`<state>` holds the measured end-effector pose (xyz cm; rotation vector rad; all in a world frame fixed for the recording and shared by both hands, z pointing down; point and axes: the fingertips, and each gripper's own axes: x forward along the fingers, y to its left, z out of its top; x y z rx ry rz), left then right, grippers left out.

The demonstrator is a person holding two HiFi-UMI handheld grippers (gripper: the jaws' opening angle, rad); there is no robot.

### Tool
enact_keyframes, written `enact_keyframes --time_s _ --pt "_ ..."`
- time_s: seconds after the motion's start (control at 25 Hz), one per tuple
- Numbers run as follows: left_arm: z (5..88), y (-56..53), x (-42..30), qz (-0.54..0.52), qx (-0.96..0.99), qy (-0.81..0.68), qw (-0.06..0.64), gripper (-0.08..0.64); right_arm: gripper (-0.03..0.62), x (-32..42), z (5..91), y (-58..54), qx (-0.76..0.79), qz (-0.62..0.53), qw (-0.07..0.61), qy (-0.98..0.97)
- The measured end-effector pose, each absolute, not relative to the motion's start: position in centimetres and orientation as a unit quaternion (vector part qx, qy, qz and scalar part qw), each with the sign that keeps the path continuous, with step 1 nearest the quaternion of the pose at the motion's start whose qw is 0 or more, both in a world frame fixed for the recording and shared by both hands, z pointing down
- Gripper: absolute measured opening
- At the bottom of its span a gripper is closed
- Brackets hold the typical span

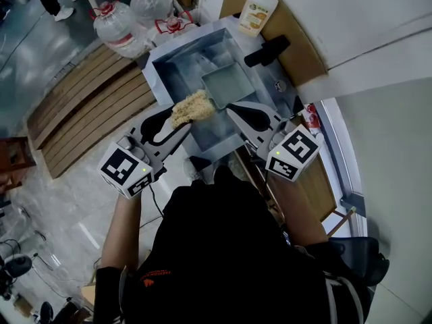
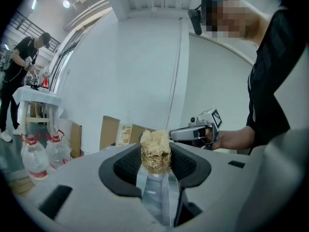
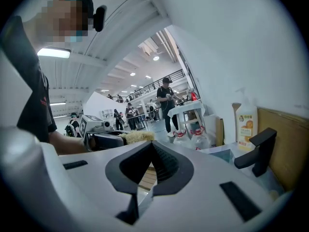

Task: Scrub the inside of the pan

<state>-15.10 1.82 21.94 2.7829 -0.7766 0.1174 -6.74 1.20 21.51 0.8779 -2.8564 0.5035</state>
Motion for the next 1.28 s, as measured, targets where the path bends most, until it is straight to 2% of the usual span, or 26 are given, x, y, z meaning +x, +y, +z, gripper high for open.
enact_keyframes --time_s 1.28 --pt "22.0 2.0 -15.8 0.038 0.958 -0.256 0.123 0.176 0.005 -8.0 21.5 1.4 0.291 0.161 0.060 -0.941"
